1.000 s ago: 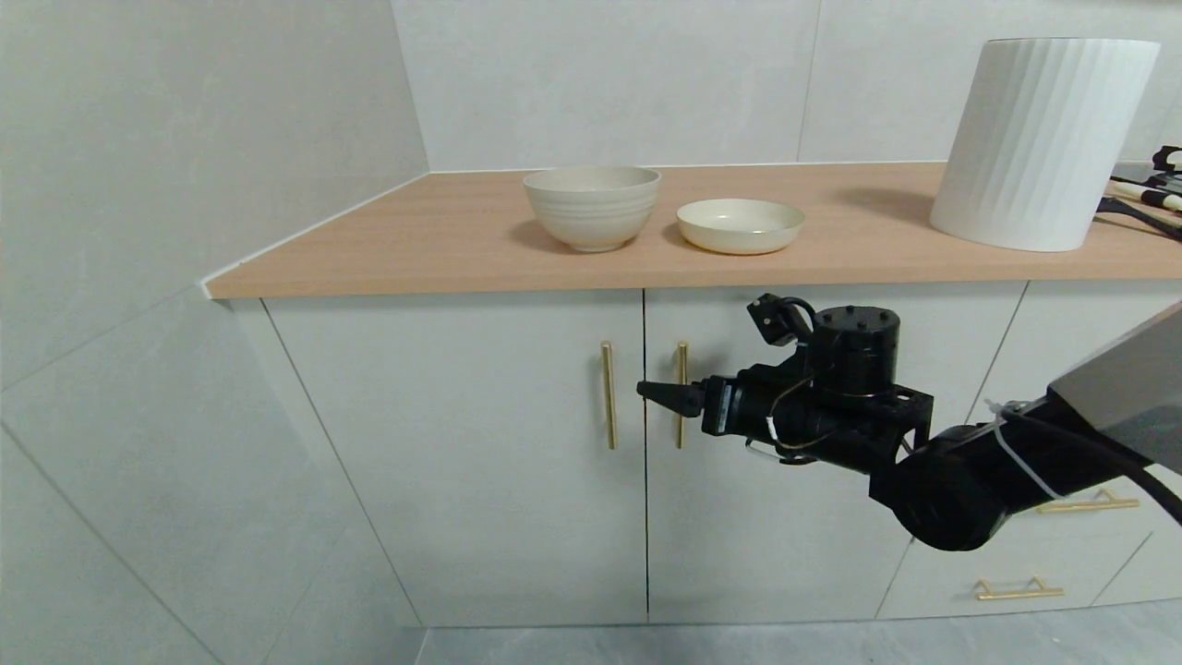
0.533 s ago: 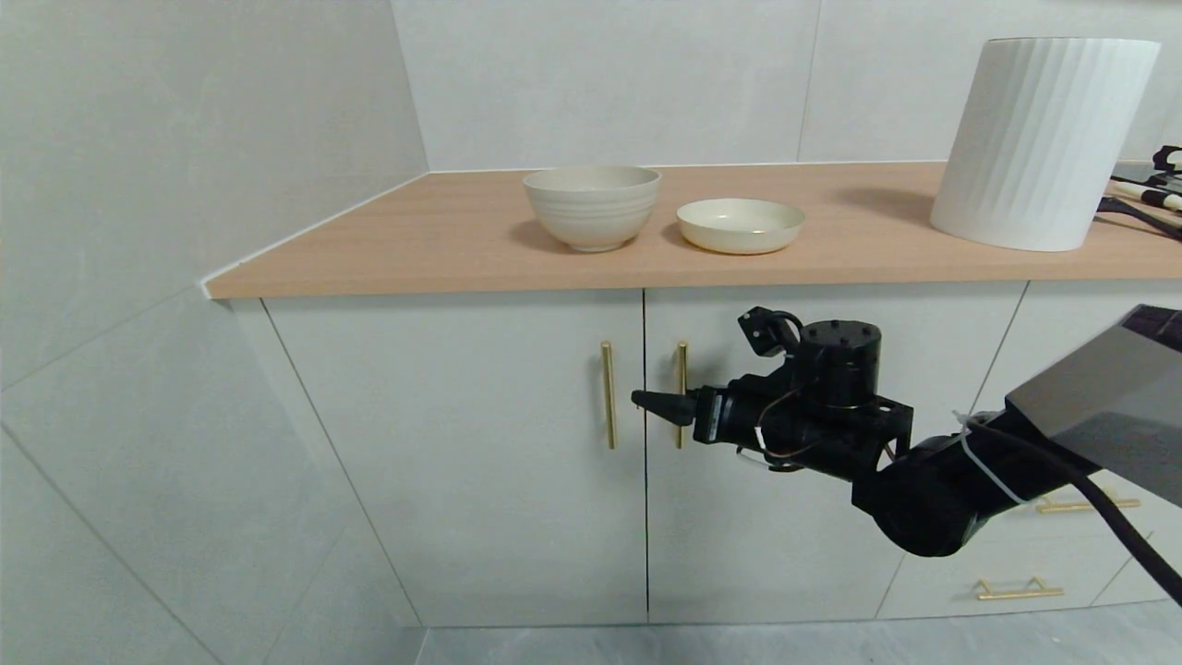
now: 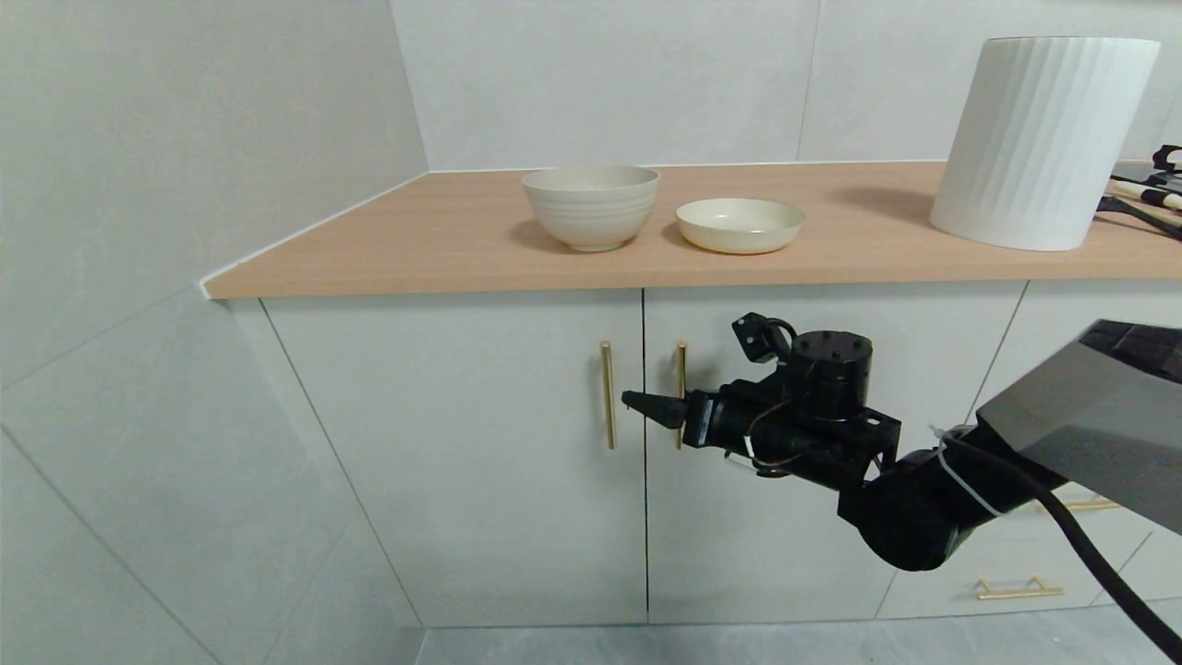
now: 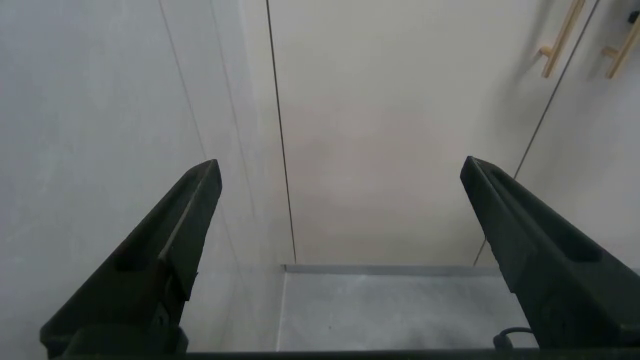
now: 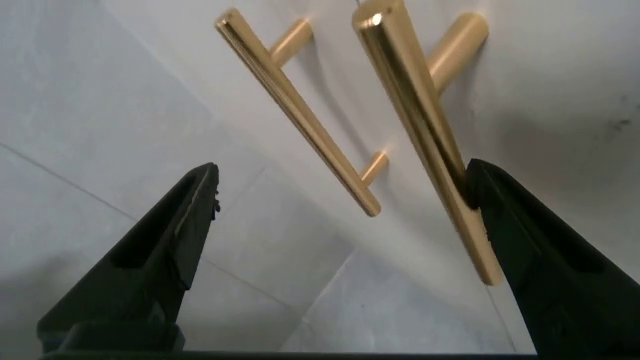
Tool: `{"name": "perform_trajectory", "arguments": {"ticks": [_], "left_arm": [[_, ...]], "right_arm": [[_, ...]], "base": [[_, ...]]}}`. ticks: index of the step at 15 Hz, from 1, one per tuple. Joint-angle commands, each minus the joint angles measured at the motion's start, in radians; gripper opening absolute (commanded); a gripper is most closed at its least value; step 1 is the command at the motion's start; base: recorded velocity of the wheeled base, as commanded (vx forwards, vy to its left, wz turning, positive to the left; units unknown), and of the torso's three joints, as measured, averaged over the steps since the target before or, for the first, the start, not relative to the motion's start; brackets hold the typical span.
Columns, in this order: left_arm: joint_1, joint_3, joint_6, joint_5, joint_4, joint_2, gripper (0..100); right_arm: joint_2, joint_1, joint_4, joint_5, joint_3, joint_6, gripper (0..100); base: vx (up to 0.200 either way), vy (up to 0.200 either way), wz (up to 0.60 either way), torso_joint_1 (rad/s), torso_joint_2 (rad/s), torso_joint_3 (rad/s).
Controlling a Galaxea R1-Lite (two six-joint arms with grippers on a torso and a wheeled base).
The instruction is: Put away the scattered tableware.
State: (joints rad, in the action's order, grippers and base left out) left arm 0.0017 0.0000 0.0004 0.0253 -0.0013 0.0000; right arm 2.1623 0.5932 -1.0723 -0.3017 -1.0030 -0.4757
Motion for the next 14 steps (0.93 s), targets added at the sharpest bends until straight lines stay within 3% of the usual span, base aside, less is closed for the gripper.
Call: {"name": "perform_trajectory", "arguments": {"ticks": [1,6,12,14], "left_arm": [[0.0,0.0,0.0,0.001,0.0,0.0,100],[0.001,0.0,0.0,0.001,0.0,0.0,100],[0.001,0.0,0.0,0.001,0.0,0.0,100],[0.0,0.0,0.0,0.001,0.0,0.0,100]], "right_arm": [[-0.009,0.008,-0.009,-0.005,0.006,-0.001,100],[-0.064,0.033,-0.009,-0.036,0.049,-0.011,100],[-0.254,0.056,-0.009,-0.247,0.282,-0.006,100],[-0.302,0.074,-0.009,-0.258,0.348,0.0,100]], "base": [[0.0,0.0,0.0,0.0,0.0,0.0],[0.0,0.0,0.0,0.0,0.0,0.0],[0.0,0.0,0.0,0.0,0.0,0.0],[0.0,0.0,0.0,0.0,0.0,0.0]]}}
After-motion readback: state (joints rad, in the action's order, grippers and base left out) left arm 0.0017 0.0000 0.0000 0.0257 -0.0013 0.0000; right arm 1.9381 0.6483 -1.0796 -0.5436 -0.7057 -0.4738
